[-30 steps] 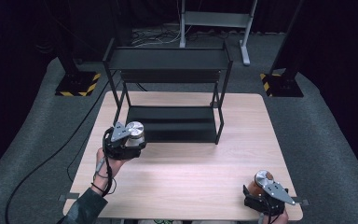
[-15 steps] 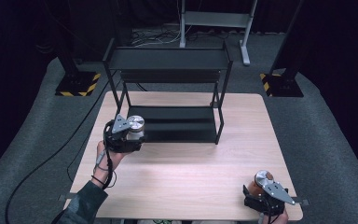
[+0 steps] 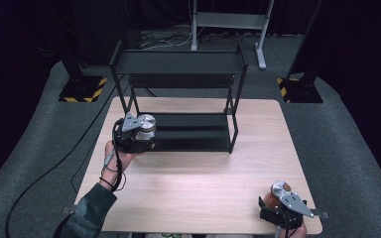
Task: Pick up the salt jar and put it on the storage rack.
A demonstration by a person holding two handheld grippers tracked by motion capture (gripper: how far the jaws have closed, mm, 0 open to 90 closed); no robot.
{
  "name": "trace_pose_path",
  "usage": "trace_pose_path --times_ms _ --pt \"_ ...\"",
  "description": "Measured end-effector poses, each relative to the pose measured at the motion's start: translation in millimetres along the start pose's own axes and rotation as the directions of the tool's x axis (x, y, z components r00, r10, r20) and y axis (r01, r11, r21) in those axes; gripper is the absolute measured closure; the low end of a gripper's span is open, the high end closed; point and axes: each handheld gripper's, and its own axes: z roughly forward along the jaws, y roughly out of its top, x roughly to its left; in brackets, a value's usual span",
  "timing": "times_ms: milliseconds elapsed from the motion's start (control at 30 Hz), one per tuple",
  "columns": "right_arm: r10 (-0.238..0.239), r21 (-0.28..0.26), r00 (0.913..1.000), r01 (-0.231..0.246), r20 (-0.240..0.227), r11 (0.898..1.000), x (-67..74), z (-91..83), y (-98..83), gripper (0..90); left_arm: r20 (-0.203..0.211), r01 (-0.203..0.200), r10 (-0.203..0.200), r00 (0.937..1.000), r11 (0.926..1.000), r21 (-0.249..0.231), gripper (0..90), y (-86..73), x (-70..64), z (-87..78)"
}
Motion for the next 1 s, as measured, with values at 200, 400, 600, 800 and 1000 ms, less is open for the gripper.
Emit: trace_pose_path --times_ms 200,400,600,800,1000 --pt "0.0 0.002 1.0 0.0 0.0 1.0 0.0 0.2 0.3 0.0 -0.003 -0.01 0.01 0.9999 0.9999 0.008 30.8 9.3 2.2 2.3" --pt "-0.001 0.001 1.0 0.001 0.001 1.0 0.3 0.1 0.2 0.0 -0.004 -0.019 0.019 0.9998 0.9998 0.01 30.8 16.3 3.8 4.0" --pt "-0.003 0.005 1.0 0.003 0.004 1.0 1.1 0.1 0.8 0.0 -0.012 -0.012 0.012 0.9999 0.9998 0.014 30.8 21.2 7.0 6.0" --pt "-0.003 0.005 1.0 0.003 0.005 1.0 1.2 0.1 0.8 0.0 -0.023 -0.012 0.012 0.9997 0.9998 0.019 30.8 27.7 10.5 6.7" --pt "-0.004 0.004 1.0 0.004 0.006 1.0 1.6 0.0 0.7 0.0 -0.029 -0.016 0.017 0.9994 0.9996 0.022 30.8 34.7 13.2 7.5"
